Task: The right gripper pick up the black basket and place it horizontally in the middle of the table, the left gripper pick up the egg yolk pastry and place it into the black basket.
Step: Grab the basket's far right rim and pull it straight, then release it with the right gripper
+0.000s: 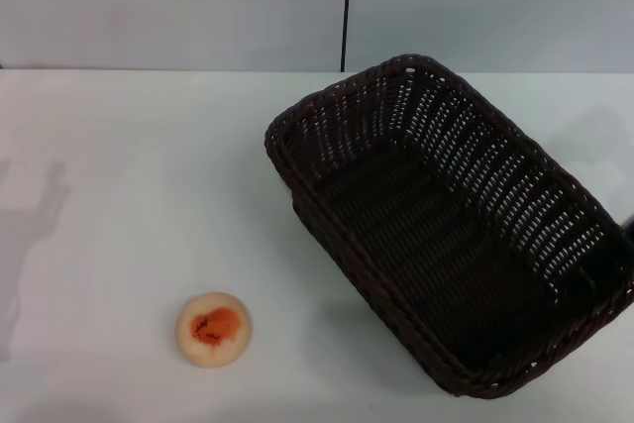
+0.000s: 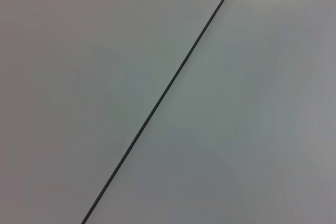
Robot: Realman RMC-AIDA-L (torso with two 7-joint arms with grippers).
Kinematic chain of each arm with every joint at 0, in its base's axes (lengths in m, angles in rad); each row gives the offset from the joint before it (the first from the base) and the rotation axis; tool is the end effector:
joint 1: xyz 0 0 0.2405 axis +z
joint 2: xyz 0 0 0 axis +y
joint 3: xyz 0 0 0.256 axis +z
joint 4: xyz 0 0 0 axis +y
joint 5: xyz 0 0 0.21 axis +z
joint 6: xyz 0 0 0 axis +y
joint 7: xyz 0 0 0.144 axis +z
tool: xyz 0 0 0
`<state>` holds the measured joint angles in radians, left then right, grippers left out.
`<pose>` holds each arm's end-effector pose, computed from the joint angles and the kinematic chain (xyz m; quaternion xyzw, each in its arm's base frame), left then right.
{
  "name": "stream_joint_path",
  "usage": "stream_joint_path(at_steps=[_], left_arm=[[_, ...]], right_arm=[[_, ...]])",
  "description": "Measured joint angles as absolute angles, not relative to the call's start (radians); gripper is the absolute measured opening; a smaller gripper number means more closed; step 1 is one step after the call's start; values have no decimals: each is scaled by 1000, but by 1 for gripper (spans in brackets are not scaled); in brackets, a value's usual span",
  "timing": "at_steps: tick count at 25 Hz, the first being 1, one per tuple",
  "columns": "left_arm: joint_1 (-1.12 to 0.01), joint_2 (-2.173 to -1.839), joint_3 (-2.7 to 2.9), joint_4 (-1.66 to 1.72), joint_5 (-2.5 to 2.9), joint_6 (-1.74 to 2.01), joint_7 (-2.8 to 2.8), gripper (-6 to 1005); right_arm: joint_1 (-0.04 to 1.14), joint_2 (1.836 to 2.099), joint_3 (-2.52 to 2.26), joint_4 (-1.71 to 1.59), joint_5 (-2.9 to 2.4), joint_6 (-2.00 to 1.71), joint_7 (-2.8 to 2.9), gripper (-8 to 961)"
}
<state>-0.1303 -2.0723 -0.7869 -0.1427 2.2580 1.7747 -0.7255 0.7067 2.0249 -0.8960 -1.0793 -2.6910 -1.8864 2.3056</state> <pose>-0.3450 0.2044 0.0344 -0.5438 -0.2850 -0.5744 0.5413 0.2367 0.3410 0.0537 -0.8843 0.4322 -0.1703 0.0473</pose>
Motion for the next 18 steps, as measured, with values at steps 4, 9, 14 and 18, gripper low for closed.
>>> stream_joint_path(at_steps=[4,9,14,18], left_arm=[[-130,-2072,-787,-143,2258,1775,-726,835],[-128,-2072,-787,-143,2258,1771,-726,835],[-128,-2072,-777,-143,2258,1768,-726,834],[-131,-2073,-774,-143,2258,1764,-726,834]], right_arm=[[697,2026,-912,-1069,-2711,-1880,2301,724],[687,2026,-915,-1068,-2713,-1879,2295,660],[686,2026,-911,-1070,-2713,-1872,2295,503],[683,2024,-904,-1075,-2713,-1858,2294,369]])
